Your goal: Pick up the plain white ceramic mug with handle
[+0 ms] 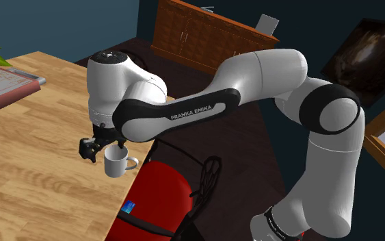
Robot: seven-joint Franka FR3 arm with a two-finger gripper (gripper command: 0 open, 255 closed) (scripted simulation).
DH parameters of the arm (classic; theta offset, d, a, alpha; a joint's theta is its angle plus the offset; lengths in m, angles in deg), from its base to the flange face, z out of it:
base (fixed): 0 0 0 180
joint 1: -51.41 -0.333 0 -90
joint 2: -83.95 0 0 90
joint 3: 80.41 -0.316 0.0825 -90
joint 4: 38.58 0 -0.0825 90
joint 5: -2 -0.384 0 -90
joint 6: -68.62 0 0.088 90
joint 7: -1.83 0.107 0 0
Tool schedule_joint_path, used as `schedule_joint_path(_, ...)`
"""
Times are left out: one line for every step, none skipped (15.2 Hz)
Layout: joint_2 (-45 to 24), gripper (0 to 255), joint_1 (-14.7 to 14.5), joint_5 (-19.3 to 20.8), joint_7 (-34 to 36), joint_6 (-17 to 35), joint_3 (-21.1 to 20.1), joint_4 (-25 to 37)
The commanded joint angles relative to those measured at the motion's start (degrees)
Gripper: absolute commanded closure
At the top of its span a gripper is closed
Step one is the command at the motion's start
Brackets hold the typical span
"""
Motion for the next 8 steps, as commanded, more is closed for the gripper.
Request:
schedule_joint_path(-1.2,0,-0.5,0.7,0.4,0.8,0.4,0.4)
schedule_joint_path(-1.6,0,-0.5,0.9,0.6,1.4,0.5,0.1)
schedule_joint_path(-1.9,0,-0.6,1.1,0.7,1.9,0.6,-0.2)
schedule_joint_path(-2.2,0,-0.7,1.3,0.9,2.5,0.8,-0.5)
schedule_joint_path(-2.6,0,-0.7,1.5,1.0,3.1,0.9,-0.8)
schedule_joint_path(-2.9,0,-0.8,1.8,1.2,3.7,1.1,-1.0)
schedule_joint_path(-3.1,0,-0.8,1.9,1.3,4.0,1.2,-1.1)
schedule_joint_path(-3.1,0,-0.8,1.9,1.3,4.0,1.2,-1.1)
